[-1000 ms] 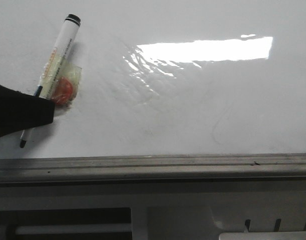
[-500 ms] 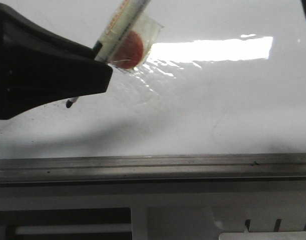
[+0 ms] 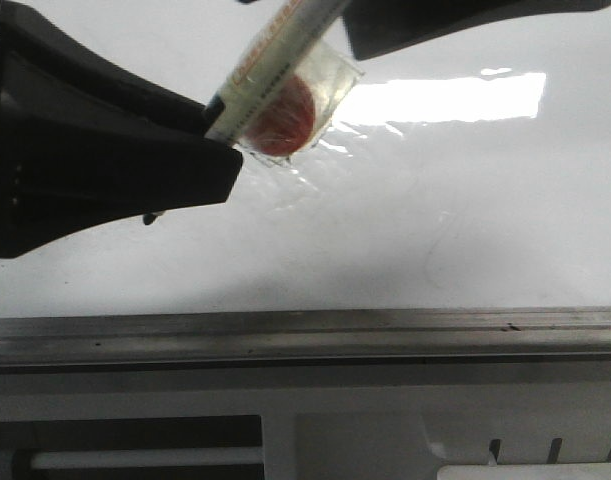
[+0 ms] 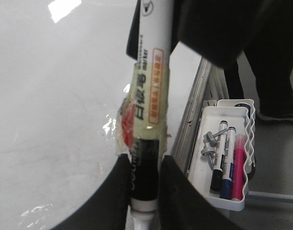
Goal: Write number 8 on whiteboard
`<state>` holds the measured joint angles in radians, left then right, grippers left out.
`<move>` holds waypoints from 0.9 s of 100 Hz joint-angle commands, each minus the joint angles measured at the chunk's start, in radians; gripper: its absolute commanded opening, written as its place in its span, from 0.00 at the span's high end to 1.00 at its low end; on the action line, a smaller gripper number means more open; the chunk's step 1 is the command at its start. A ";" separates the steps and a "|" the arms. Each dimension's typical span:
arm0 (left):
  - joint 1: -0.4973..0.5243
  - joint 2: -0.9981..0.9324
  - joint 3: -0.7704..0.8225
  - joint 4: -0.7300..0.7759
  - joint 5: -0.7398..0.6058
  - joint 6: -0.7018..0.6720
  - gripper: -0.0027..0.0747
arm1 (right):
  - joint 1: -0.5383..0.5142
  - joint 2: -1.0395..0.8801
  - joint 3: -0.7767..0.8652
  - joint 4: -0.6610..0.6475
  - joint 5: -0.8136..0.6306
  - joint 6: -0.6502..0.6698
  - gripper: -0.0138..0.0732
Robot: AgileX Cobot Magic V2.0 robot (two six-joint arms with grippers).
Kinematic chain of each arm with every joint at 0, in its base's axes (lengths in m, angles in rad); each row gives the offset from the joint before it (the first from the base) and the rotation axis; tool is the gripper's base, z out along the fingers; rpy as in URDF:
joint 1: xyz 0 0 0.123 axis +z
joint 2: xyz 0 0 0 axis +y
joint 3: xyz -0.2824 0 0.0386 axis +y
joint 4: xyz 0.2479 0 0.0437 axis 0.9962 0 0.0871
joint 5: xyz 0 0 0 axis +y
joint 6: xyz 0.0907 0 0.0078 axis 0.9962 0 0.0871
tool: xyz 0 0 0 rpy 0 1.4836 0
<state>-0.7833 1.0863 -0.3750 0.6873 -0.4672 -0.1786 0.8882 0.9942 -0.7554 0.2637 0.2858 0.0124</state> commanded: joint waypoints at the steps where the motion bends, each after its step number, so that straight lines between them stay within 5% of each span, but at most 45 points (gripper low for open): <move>1: -0.008 -0.010 -0.033 -0.021 -0.080 -0.002 0.99 | 0.005 0.019 -0.045 0.011 -0.103 -0.006 0.43; 19: -0.008 -0.010 -0.033 -0.021 -0.068 -0.004 0.99 | 0.005 0.041 -0.050 0.011 -0.093 -0.006 0.92; 28: -0.008 -0.010 -0.033 -0.021 -0.066 -0.006 0.90 | 0.005 0.041 -0.050 0.011 -0.093 -0.006 0.91; 47: -0.008 -0.016 -0.033 -0.021 -0.034 -0.109 0.48 | 0.005 0.041 -0.050 0.011 -0.093 -0.006 0.91; 65: -0.008 -0.144 -0.033 -0.021 0.237 -0.316 0.47 | 0.005 0.041 -0.050 0.011 -0.091 -0.006 0.91; 90: -0.008 -0.540 -0.033 -0.050 0.591 -0.337 0.47 | -0.030 0.041 -0.068 0.013 -0.093 0.006 0.91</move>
<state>-0.7875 0.6662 -0.3750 0.6541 0.0869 -0.4973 0.8832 1.0468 -0.7754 0.2700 0.2567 0.0116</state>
